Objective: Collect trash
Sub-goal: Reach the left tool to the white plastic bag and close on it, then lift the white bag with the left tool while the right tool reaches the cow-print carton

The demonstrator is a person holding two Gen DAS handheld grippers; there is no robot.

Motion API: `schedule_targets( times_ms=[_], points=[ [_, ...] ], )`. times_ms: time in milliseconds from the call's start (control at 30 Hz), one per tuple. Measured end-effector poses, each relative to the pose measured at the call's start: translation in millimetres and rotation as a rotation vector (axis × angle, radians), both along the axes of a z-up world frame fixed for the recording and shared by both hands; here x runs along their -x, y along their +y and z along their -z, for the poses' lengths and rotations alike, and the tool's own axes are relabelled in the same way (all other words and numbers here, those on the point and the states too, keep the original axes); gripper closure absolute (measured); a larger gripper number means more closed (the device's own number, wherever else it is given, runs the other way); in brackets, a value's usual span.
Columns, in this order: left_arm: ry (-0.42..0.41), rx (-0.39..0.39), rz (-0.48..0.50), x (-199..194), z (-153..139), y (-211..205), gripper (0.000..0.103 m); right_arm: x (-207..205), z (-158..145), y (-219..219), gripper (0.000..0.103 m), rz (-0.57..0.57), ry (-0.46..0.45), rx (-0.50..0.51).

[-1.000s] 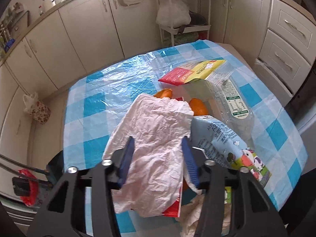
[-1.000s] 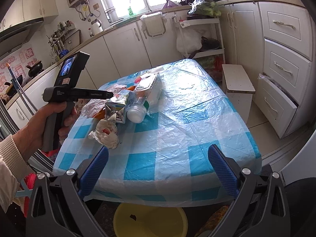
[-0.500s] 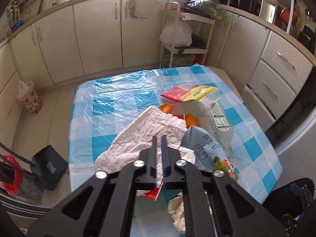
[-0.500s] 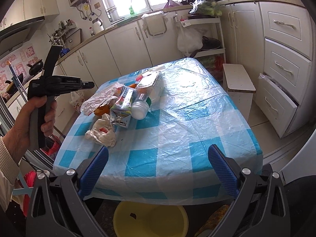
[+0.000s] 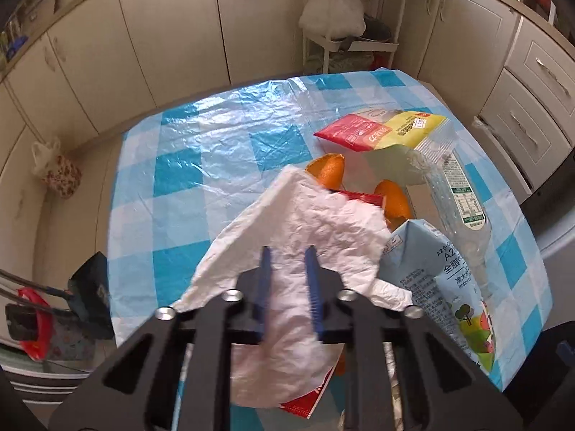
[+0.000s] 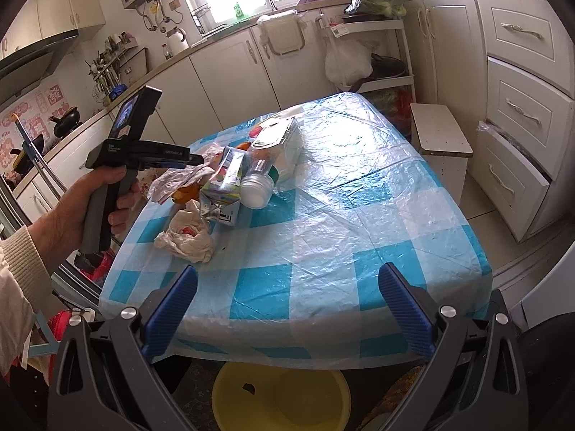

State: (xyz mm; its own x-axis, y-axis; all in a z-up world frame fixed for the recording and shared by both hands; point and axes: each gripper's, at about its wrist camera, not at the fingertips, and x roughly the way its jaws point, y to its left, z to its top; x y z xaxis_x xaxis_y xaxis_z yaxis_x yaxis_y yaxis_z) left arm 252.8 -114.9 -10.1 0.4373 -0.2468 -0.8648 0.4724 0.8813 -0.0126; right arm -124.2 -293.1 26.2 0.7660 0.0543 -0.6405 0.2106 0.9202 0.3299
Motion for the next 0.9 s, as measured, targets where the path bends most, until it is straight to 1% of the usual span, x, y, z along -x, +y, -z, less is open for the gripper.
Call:
schedule_targets(
  times_ms=[33,133,300,333,367,400,433,467,500,533,567,667,700,733,767,800,833,900],
  points=[
    [-0.002,-0.005,0.012,3.3,2.5,-1.0,0.102,-0.9,1.2,-1.1,0.006,-0.001,0.003,-0.009],
    [-0.027,0.006,0.033,16.8,0.4,-0.6,0.102,-0.1,1.3,-1.1,0.006,-0.007,0.004,-0.018],
    [-0.071,0.065,0.033,31.3,-24.6,6.7,0.102,3.5,-1.2,-0.5,0.006,-0.004,-0.003,-0.017],
    [-0.085,0.066,0.039,32.2,-30.3,7.9,0.102,4.1,-0.9,-0.4,0.006,-0.002,-0.004,-0.021],
    [-0.102,0.051,0.041,31.9,-34.0,8.3,0.102,4.8,-0.9,-0.1,0.006,-0.002,-0.004,-0.022],
    [-0.120,0.031,0.042,31.0,-36.4,8.3,0.098,5.3,-0.8,0.7,0.006,-0.004,-0.004,-0.023],
    [-0.131,0.007,0.044,28.7,-37.1,8.1,0.080,5.3,-0.3,1.3,0.006,-0.008,-0.003,-0.024],
    [-0.137,-0.017,0.041,25.2,-36.4,8.0,0.064,5.1,0.1,2.2,0.006,-0.012,-0.001,-0.026],
    [-0.155,-0.047,0.034,22.2,-35.0,7.3,0.031,4.4,0.7,3.2,0.006,-0.016,0.000,-0.026],
    [-0.171,-0.069,0.034,18.1,-32.3,6.3,0.021,3.6,1.6,4.0,0.006,-0.020,0.003,-0.026],
    [-0.173,-0.094,0.040,12.9,-28.2,4.4,0.021,2.4,2.8,4.1,0.006,-0.023,0.008,-0.028],
    [-0.131,-0.141,0.059,-3.0,-11.7,-2.4,0.021,-1.6,6.6,2.2,0.006,-0.023,0.023,-0.038],
    [-0.107,-0.149,0.071,-6.6,-5.8,-4.7,0.023,-3.2,7.9,0.9,0.006,-0.021,0.029,-0.043],
    [-0.082,-0.149,0.084,-8.2,-0.3,-7.0,0.042,-4.3,8.9,-0.7,0.006,-0.018,0.033,-0.049],
    [-0.055,-0.148,0.093,-9.6,4.4,-8.8,0.057,-5.6,10.1,-2.7,0.006,-0.014,0.038,-0.058],
    [-0.033,-0.147,0.094,-10.3,7.9,-9.8,0.086,-5.7,11.3,-4.1,0.006,-0.010,0.042,-0.067],
    [-0.028,-0.138,0.095,-9.6,8.2,-9.4,0.100,-6.3,12.4,-5.8,0.006,-0.007,0.046,-0.077],
    [-0.053,-0.112,0.093,-3.8,2.9,-7.1,0.101,-6.4,13.9,-7.6,0.006,-0.005,0.052,-0.093]
  ],
)
